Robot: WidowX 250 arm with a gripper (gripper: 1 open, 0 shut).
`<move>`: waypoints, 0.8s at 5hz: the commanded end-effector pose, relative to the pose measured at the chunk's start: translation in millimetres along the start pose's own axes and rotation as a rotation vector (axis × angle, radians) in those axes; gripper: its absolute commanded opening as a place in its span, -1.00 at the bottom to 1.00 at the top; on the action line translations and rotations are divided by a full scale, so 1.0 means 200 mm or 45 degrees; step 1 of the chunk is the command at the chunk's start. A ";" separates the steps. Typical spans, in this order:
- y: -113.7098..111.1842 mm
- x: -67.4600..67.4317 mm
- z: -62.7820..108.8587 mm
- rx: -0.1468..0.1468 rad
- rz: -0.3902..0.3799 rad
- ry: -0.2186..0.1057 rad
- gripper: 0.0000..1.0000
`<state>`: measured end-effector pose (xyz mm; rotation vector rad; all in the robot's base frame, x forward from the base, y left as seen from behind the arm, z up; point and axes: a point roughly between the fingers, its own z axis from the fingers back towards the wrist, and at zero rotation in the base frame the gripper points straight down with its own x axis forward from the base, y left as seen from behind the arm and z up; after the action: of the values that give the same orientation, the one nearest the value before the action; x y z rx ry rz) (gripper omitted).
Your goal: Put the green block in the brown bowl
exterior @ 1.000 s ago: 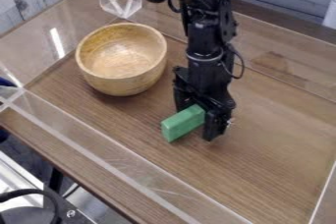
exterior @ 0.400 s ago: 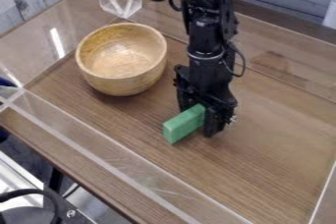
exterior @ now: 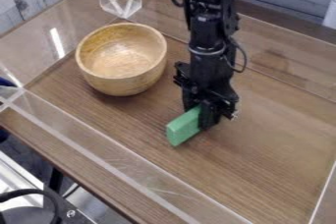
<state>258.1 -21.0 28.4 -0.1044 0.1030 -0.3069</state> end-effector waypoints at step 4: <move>0.32 0.05 0.51 0.113 0.188 -0.224 -1.00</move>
<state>289.0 43.5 99.2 -0.0576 0.0018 -0.1484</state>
